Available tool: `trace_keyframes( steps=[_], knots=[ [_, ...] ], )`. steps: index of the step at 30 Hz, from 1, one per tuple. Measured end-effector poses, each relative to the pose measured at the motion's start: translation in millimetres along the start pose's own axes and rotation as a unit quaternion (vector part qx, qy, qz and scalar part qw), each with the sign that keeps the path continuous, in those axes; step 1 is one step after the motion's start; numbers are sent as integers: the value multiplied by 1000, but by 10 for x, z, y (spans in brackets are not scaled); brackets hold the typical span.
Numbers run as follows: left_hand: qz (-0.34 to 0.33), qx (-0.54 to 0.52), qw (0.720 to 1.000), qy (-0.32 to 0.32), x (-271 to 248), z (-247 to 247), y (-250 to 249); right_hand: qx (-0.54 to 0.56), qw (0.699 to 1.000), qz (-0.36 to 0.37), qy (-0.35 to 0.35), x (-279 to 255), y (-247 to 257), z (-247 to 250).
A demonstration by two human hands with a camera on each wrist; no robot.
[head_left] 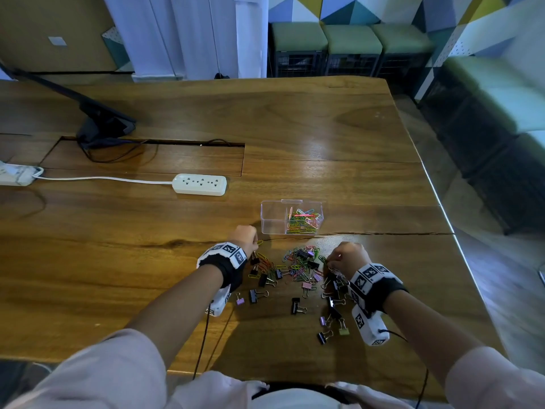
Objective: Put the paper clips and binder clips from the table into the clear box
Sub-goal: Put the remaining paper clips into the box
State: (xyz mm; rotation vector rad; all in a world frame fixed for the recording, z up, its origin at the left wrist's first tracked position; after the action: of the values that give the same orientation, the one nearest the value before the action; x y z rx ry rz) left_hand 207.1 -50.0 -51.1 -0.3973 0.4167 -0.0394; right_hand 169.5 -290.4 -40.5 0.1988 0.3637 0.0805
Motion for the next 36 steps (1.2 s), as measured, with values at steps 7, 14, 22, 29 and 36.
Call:
trace_keyframes(
  steps=[7,14,22,29,36],
  knots=[
    [-34,-52,998,-26,-160,236,218,26,996,62,-53,-68,72,111],
    [-82,25,996,-9,-305,89,225,-30,996,48,72,-45,-27,-95],
    [-124,89,988,10,-486,-77,280,-26,998,36,34,-84,62,-116],
    [-144,106,984,16,-555,-148,326,-7,999,12,52,-87,96,-155],
    [-145,139,979,28,-500,-105,230,133,984,-35,112,-88,-28,-235]
  ],
)
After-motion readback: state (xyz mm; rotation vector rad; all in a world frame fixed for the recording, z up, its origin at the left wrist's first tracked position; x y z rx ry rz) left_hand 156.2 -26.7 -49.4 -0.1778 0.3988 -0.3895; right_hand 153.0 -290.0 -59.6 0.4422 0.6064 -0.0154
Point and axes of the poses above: each hand's wrist, its own x-axis towards the middle knuckle, its own z-axis out of the back of the hand, y = z × x, the point moved 9 cm from there along x, towards the middle knuckle, and after that the axes turned 5 degrees about -x, right-handed, at the moved point
